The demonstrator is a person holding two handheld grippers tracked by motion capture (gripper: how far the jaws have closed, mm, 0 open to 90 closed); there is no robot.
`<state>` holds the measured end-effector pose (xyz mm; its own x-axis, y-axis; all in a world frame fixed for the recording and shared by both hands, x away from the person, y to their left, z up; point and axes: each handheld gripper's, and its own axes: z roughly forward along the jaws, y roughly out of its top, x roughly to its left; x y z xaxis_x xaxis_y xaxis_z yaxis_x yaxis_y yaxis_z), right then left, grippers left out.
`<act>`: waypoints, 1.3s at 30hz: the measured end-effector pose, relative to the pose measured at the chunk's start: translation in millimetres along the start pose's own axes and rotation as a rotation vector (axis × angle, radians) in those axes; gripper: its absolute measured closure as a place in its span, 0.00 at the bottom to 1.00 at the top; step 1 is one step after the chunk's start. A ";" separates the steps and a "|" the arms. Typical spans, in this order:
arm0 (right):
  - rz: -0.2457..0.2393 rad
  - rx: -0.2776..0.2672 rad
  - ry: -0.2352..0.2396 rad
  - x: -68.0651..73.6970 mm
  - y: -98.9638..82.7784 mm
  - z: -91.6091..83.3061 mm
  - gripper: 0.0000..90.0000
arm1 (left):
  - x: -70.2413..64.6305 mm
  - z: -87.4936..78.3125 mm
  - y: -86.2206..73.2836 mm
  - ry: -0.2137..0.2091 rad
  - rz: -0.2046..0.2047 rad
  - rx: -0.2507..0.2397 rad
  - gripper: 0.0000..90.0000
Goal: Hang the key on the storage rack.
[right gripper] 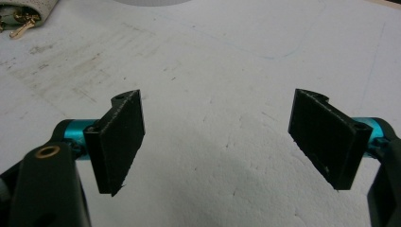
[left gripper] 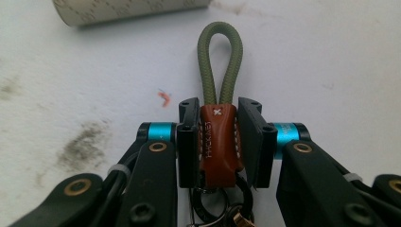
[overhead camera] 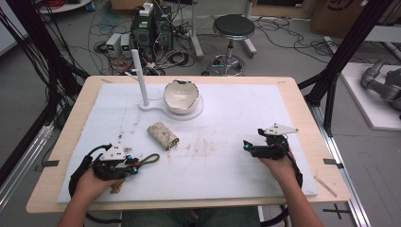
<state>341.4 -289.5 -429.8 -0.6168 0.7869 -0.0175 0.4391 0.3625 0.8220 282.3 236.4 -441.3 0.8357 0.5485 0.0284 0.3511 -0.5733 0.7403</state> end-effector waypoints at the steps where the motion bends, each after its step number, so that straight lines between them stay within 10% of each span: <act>1: 0.002 0.000 0.001 0.2 0.0 0.1 0.22 | 0.4 -5.2 2.4 0.013 -0.011 -0.030 0.78; 17: 0.003 0.013 0.004 5.0 1.4 5.5 0.22 | 7.3 -40.8 32.2 0.135 -0.093 -0.271 0.78; 39: 0.019 0.013 0.000 2.5 1.4 5.4 0.22 | 55.4 -70.6 116.1 0.311 -0.098 -0.346 0.78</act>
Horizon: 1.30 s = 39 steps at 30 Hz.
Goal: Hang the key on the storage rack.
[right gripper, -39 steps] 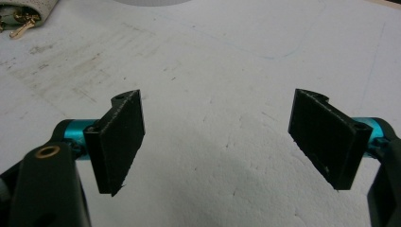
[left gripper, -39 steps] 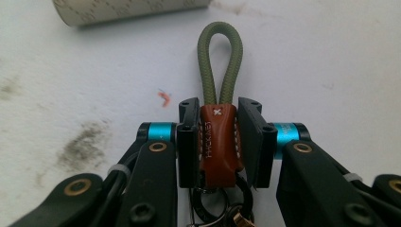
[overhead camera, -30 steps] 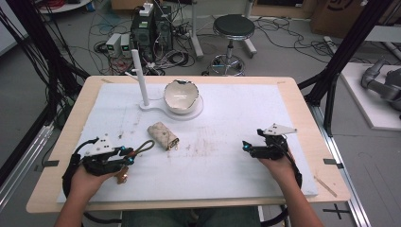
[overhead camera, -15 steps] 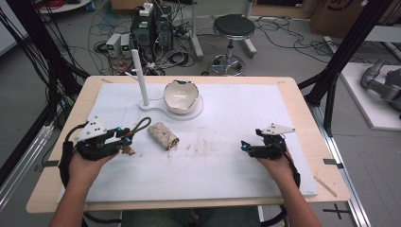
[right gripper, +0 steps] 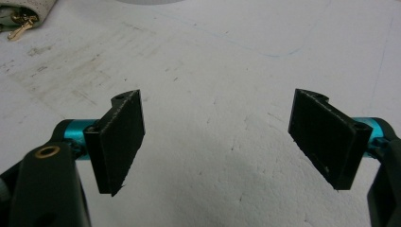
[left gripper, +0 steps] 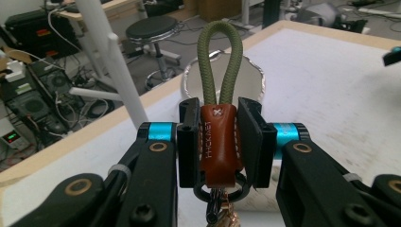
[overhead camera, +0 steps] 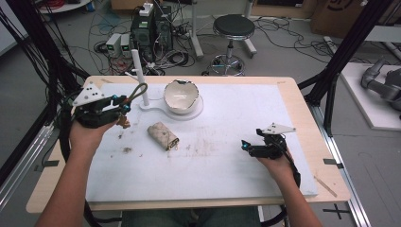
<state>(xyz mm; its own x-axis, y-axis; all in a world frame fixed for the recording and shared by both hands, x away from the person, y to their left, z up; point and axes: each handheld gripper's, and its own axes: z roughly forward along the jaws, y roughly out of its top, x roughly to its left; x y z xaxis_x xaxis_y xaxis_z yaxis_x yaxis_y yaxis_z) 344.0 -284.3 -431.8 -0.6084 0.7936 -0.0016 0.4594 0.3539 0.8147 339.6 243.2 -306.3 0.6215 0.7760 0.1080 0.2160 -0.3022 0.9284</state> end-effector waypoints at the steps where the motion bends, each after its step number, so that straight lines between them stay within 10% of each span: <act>1: 0.000 0.000 0.000 0.0 0.0 0.0 0.22 | 1.6 1.1 2.3 0.004 0.001 -0.002 0.78; 18: 0.002 0.006 0.003 -0.8 -0.4 1.3 0.22 | 32.1 15.4 18.0 0.136 -0.049 0.006 0.78; 39: 0.011 0.010 0.001 -2.0 -1.2 1.2 0.22 | 48.5 39.4 16.4 0.175 -0.063 0.085 0.78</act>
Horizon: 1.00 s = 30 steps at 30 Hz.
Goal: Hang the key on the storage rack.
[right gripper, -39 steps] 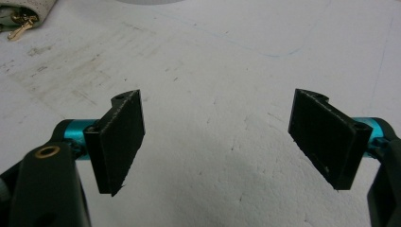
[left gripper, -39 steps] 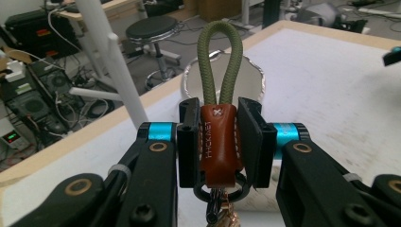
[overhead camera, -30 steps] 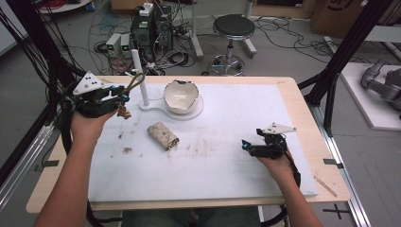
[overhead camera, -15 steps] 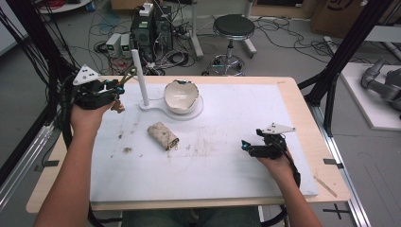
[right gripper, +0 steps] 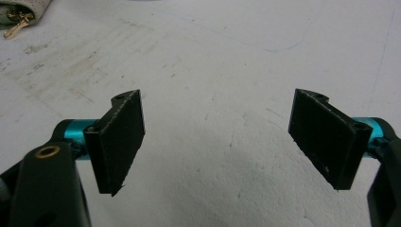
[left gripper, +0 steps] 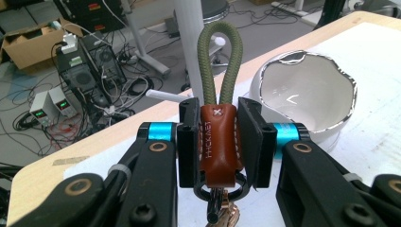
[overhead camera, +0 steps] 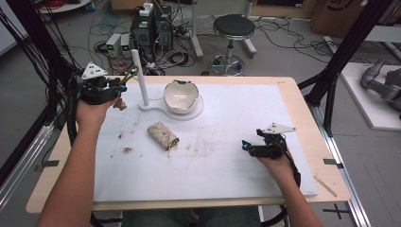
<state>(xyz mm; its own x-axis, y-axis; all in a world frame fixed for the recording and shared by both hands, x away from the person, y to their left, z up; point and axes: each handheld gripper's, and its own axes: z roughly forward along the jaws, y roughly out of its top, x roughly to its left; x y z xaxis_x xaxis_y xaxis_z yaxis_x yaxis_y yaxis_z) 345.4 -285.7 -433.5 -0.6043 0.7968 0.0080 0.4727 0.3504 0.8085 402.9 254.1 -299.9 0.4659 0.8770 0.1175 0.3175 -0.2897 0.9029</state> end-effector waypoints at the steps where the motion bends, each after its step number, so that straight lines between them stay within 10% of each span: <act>1: 0.004 0.000 0.001 -0.1 -0.1 0.0 0.22 | 0.3 1.4 -0.3 0.003 0.000 0.005 0.78; 18: 0.003 -0.002 0.003 0.4 -0.3 -0.7 0.22 | -2.9 -1.1 -23.0 0.004 -0.030 0.014 0.44; 30: 0.003 -0.009 0.003 -0.1 -0.4 -2.8 0.22 | -26.3 -14.1 -55.1 -0.106 -0.051 0.003 0.33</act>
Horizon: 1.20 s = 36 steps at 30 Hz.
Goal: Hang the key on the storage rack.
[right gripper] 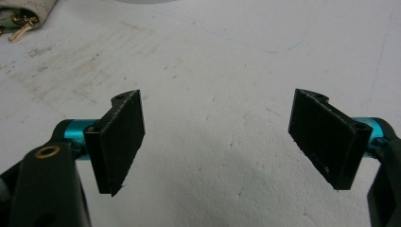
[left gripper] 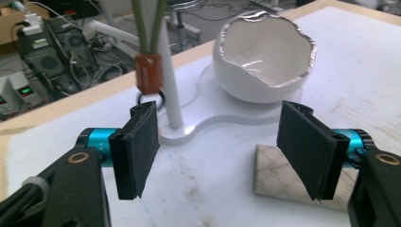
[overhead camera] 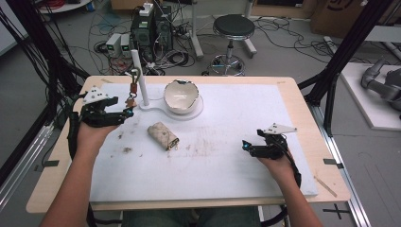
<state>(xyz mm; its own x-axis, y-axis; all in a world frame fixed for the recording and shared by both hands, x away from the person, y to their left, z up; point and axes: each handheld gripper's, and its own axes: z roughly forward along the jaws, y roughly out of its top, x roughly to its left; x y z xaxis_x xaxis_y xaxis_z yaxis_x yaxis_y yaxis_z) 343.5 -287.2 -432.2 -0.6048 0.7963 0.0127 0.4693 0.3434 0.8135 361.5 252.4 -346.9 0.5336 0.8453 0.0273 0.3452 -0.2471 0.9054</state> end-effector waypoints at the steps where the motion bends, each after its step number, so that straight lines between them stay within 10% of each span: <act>1: 0.004 -0.002 0.001 0.1 0.0 -0.2 0.22 | -1.8 -0.6 -3.3 -0.009 -0.004 0.001 0.32; 19: 0.020 -0.008 -0.007 -2.0 -0.4 -1.9 0.22 | -36.4 -7.4 -54.6 -0.105 -0.001 -0.012 0.23; 36: 0.044 -0.021 -0.023 -7.8 -2.7 -5.8 0.22 | -31.0 -12.8 -64.4 -0.112 -0.006 -0.026 0.21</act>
<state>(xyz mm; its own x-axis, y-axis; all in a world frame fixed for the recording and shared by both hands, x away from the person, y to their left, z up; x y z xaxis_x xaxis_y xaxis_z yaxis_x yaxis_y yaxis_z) 343.2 -297.3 -431.2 -0.5684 0.8220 0.0357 0.4814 0.2971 0.8246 312.9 248.2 -400.6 0.6152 0.7880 -0.0248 0.3292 -0.2281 0.9163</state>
